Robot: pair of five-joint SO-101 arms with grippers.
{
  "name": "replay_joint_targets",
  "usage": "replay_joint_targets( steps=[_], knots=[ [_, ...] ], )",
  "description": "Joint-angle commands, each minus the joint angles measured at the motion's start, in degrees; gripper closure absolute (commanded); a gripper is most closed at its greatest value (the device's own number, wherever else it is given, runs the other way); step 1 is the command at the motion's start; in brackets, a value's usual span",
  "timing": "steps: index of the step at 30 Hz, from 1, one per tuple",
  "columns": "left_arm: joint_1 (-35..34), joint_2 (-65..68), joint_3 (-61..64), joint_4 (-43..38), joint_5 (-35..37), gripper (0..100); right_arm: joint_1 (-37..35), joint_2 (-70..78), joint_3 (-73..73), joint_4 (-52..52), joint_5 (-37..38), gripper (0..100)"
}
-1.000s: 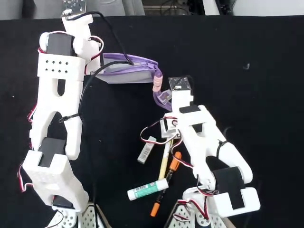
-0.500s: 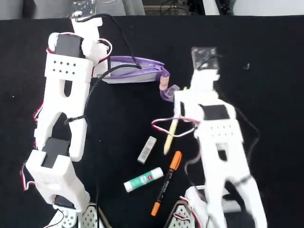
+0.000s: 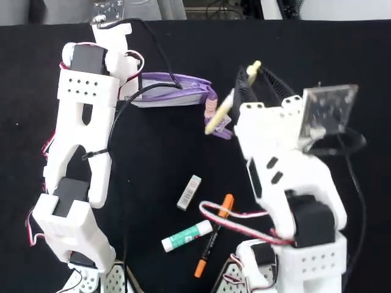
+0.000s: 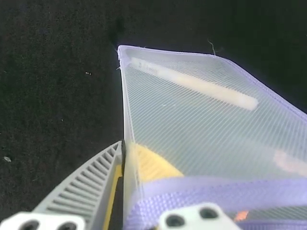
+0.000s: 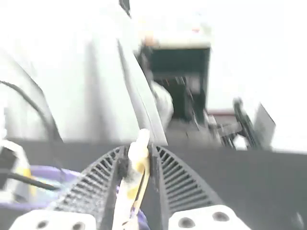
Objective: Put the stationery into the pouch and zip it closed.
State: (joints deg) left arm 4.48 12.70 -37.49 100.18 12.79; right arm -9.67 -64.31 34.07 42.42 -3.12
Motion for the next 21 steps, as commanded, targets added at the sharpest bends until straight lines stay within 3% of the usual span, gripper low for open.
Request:
replay_joint_targets(
  steps=[1,6,21],
  knots=[
    [-2.68,-1.41,0.31,0.62,0.53,97,-3.87,-3.30,-0.13,-5.80,0.09,98.8],
    [-2.95,-1.41,0.31,0.53,0.53,97,-7.74,-6.73,3.65,-15.38,0.09,98.8],
    [-3.03,-1.32,0.40,0.53,0.53,97,-9.93,-9.80,21.58,-44.04,0.09,98.8]
  ],
)
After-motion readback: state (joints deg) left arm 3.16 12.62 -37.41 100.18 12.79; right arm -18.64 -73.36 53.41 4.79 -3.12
